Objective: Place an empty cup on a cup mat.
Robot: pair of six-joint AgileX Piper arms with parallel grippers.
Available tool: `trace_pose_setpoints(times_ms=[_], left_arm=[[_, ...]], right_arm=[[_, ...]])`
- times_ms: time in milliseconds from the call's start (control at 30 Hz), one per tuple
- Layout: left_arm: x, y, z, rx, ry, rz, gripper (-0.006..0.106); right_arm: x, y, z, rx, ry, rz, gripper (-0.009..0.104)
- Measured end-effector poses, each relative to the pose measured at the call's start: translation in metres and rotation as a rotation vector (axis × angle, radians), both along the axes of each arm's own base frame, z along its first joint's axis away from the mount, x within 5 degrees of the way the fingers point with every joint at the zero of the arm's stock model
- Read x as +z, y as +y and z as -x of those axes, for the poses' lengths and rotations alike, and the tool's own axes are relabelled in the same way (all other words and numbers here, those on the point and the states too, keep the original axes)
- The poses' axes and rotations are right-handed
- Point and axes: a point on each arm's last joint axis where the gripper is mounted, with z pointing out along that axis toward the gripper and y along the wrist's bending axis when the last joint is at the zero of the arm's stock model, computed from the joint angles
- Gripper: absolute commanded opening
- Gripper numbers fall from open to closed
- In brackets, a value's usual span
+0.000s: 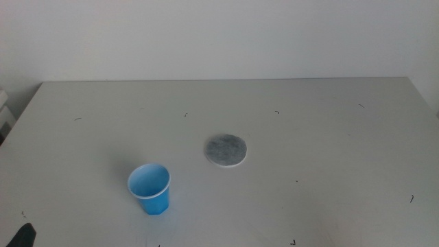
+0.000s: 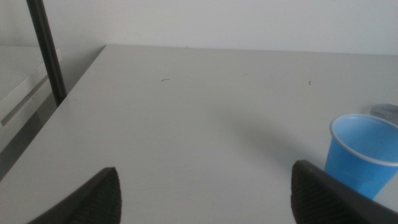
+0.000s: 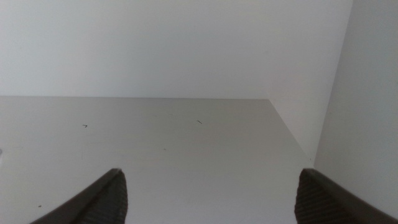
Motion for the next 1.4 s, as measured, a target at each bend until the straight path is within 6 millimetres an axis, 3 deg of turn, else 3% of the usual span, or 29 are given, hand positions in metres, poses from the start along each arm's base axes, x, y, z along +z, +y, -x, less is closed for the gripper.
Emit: trace_pose_setpoints(times_ms=[133,333,600,1000,1100,1267,1400], left_arm=[[0.001,0.0,-0.003,0.005,0.042,0.028,0.105],[0.032,-0.001,-0.014,0.006,0.086,0.06,0.105],[0.092,-0.002,-0.044,0.014,0.136,0.066,0.105],[0.193,-0.005,-0.086,0.04,0.384,0.115,0.105],[0.21,-0.006,-0.092,0.042,0.461,0.124,0.105],[0.226,-0.007,-0.096,0.044,0.55,0.131,0.105],[0.227,-0.007,-0.097,0.042,0.575,0.135,0.105]], right_arm=[[0.0,0.0,0.0,0.0,0.0,0.0,0.094],[0.0,0.0,0.0,0.0,0.0,0.0,0.094],[0.0,0.0,0.0,0.0,0.0,0.0,0.094],[0.0,0.0,0.0,0.0,0.0,0.0,0.094],[0.0,0.0,0.0,0.0,0.0,0.0,0.094],[0.0,0.0,0.0,0.0,0.0,0.0,0.094],[0.0,0.0,0.0,0.0,0.0,0.0,0.094]])
